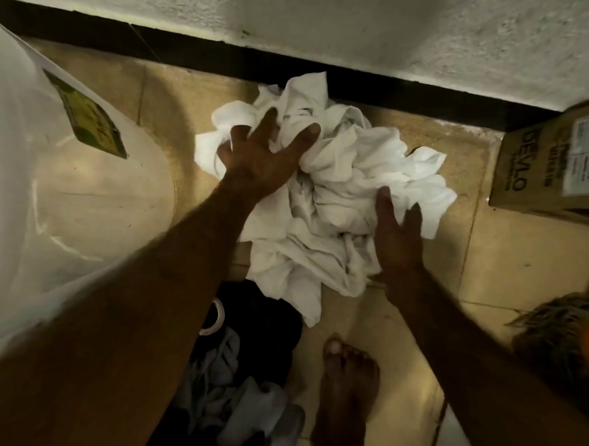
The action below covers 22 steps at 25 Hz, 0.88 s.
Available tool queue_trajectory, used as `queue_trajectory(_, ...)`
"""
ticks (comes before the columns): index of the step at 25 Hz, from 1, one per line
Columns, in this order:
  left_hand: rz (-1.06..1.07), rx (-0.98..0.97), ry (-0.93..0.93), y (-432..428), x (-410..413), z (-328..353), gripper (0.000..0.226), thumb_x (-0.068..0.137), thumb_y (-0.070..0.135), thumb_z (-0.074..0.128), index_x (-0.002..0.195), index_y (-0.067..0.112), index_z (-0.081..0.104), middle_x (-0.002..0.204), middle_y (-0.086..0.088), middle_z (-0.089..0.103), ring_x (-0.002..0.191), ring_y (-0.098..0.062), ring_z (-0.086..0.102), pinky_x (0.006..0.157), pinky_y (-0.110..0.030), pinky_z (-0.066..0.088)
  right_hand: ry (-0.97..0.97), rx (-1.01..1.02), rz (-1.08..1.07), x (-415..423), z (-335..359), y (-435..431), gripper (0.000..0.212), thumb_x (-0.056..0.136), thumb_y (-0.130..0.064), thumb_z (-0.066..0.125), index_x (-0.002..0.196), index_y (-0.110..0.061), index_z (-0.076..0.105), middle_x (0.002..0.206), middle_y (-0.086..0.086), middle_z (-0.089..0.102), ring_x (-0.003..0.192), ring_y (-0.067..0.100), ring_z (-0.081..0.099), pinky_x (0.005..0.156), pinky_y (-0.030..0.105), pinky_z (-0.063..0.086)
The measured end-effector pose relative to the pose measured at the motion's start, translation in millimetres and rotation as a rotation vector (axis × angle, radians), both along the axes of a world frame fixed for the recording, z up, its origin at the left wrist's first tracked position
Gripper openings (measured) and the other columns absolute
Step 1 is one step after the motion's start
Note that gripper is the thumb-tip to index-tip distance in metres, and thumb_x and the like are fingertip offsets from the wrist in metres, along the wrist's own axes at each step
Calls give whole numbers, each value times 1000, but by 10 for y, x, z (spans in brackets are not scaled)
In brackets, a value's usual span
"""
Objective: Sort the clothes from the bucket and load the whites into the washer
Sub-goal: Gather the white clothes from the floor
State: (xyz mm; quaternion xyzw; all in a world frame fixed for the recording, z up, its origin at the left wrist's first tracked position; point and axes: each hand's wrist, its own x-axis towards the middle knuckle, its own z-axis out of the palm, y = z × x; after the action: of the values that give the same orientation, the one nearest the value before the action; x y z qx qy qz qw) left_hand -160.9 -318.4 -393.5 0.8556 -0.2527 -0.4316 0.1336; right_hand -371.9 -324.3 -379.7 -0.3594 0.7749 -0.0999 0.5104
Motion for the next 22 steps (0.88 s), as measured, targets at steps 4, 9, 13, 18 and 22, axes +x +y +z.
queue_trajectory(4, 97, -74, 203, 186, -448, -15, 100, 60, 89, 43, 145, 39, 48, 152, -3, 47, 138, -31, 44, 117, -49, 33, -263, 20, 39, 412, -80, -161, 65, 94, -62, 55, 151, -34, 43, 149, -3, 54, 136, 22, 52, 115, 49, 41)
queue_trajectory(9, 287, -207, 444, 474, -735, 204, 80, 66, 60, 66, 140, 31, 57, 143, 4, 58, 130, -21, 55, 111, -43, 45, -311, -23, 79, 216, 148, 54, 41, 100, -41, 56, 139, -28, 58, 128, -4, 69, 115, 15, 67, 98, 38, 55)
queue_trajectory(13, 281, -354, 467, 752, -845, 698, 64, 78, 45, 68, 138, 25, 59, 138, 3, 62, 128, -17, 57, 111, -43, 46, -337, -100, 83, 90, 614, 343, 35, 95, -35, 58, 129, -32, 62, 112, -15, 72, 98, -1, 70, 69, 11, 54)
queue_trajectory(18, 223, -419, 451, 896, -692, 1864, 61, 79, 47, 69, 136, 27, 60, 137, 4, 62, 129, -18, 56, 110, -44, 46, -390, -157, -11, 194, 1750, 591, 43, 98, -28, 62, 140, -23, 58, 131, -2, 69, 118, 16, 66, 96, 31, 56)
queue_trajectory(22, 183, -529, 368, 1032, -458, 3351, 59, 79, 45, 68, 133, 24, 63, 136, 5, 63, 129, -16, 56, 110, -44, 46, -467, -216, -22, 447, 3172, 754, 41, 101, -21, 58, 142, -18, 55, 134, 3, 67, 123, 21, 64, 106, 40, 52)
